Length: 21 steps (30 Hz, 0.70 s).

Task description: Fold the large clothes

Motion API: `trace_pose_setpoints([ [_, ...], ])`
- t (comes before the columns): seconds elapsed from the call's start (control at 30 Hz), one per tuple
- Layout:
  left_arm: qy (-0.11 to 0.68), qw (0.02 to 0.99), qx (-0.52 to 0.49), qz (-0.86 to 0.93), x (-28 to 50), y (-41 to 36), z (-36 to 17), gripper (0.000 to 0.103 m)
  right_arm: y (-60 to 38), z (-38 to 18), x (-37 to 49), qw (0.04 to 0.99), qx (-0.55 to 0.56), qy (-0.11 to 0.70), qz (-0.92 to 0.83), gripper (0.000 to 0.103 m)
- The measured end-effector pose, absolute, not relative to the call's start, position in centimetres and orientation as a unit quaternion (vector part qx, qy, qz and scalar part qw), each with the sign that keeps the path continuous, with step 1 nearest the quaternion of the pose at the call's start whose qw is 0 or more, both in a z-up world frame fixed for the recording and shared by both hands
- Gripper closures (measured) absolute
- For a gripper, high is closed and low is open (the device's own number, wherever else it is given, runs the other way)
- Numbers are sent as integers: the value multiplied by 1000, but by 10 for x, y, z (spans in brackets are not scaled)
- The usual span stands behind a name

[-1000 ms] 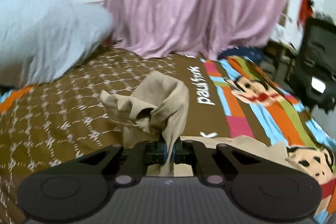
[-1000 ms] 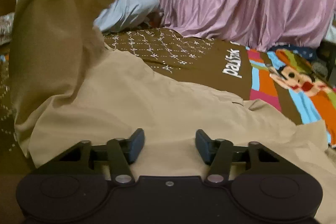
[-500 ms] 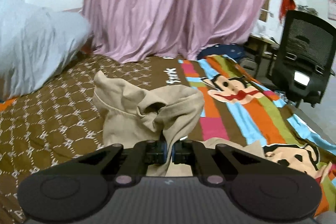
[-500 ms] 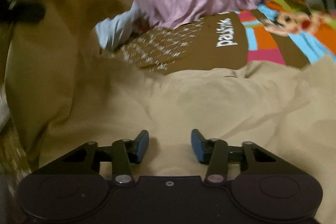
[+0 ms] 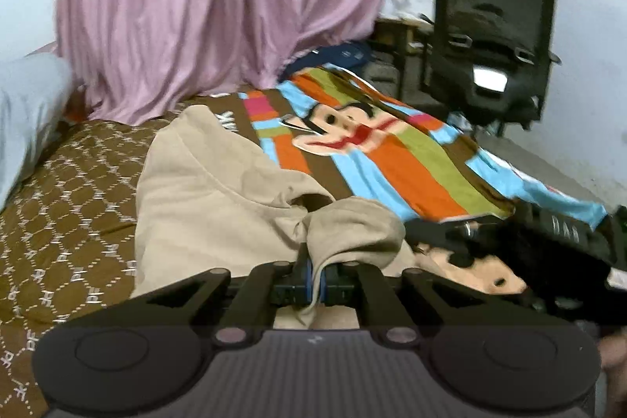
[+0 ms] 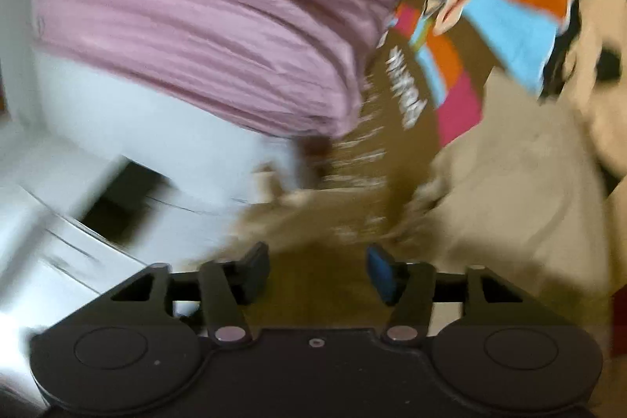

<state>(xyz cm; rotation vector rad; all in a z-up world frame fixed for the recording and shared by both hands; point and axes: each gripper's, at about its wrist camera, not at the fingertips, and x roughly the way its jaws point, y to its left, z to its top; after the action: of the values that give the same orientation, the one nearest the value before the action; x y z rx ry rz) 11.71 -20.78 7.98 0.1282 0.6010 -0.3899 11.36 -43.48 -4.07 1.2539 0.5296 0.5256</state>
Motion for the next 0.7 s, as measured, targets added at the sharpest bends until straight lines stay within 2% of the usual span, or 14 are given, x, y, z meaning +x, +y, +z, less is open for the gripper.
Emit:
trace_pose_setpoints([
  [0.23, 291, 926, 101, -218, 94, -235, 67, 101, -454, -56, 123, 691, 642, 234, 235, 32],
  [0.43, 292, 934, 60, -196, 100, -225, 72, 101, -448, -63, 117, 684, 643, 265, 220, 32],
  [0.53, 292, 936, 48, -190, 103, -216, 75, 101, -439, -74, 120, 641, 670, 281, 247, 32],
  [0.63, 291, 936, 49, -190, 105, -216, 74, 101, -435, -78, 121, 620, 684, 287, 255, 25],
  [0.7, 290, 934, 59, -198, 102, -217, 73, 101, -438, -79, 119, 612, 699, 271, 251, 24],
])
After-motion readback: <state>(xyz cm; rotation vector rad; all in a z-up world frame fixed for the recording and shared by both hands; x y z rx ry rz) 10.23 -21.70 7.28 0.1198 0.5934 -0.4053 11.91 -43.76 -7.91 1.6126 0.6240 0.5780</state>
